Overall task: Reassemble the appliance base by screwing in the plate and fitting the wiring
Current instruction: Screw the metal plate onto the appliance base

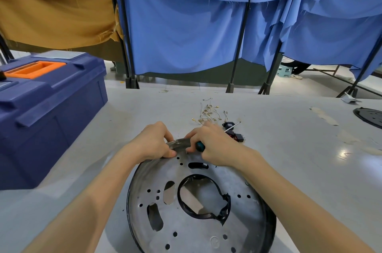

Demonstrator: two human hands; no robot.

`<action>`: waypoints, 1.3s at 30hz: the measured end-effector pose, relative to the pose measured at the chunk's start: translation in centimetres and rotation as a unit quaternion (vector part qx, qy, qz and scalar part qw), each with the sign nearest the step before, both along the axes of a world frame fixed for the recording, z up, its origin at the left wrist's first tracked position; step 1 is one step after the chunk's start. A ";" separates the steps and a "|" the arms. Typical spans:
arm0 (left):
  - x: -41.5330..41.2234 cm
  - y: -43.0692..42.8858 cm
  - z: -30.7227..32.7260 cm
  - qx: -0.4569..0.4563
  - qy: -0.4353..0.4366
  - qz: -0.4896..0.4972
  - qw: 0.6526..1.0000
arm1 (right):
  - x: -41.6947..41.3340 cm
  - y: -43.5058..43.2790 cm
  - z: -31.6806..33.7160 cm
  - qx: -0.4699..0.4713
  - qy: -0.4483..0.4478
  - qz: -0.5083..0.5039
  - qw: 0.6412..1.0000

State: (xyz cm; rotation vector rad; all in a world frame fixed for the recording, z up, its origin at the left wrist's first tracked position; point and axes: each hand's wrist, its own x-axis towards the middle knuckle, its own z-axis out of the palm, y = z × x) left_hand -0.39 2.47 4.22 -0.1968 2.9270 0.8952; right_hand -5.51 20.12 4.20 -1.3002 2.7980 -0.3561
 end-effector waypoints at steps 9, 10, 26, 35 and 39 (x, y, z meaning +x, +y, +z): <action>0.1 0.0 -0.1 0.007 0.005 0.004 1.000 | -0.1 -0.5 -1.0 0.002 0.032 -0.024 0.999; 0.1 0.0 0.0 0.006 0.004 0.004 1.000 | -0.1 -0.5 -1.0 0.001 0.029 -0.022 0.999; 0.1 0.0 -0.4 0.001 0.005 0.009 1.000 | 0.2 0.2 0.1 -0.037 -0.042 -0.013 0.998; 0.1 -0.2 -0.7 0.001 0.020 0.009 1.000 | -2.4 6.8 2.0 -0.199 -0.032 -0.209 0.957; -0.1 -0.2 -0.7 -0.014 0.018 -0.001 1.000 | -4.1 10.4 0.1 -0.127 -0.067 -0.306 0.941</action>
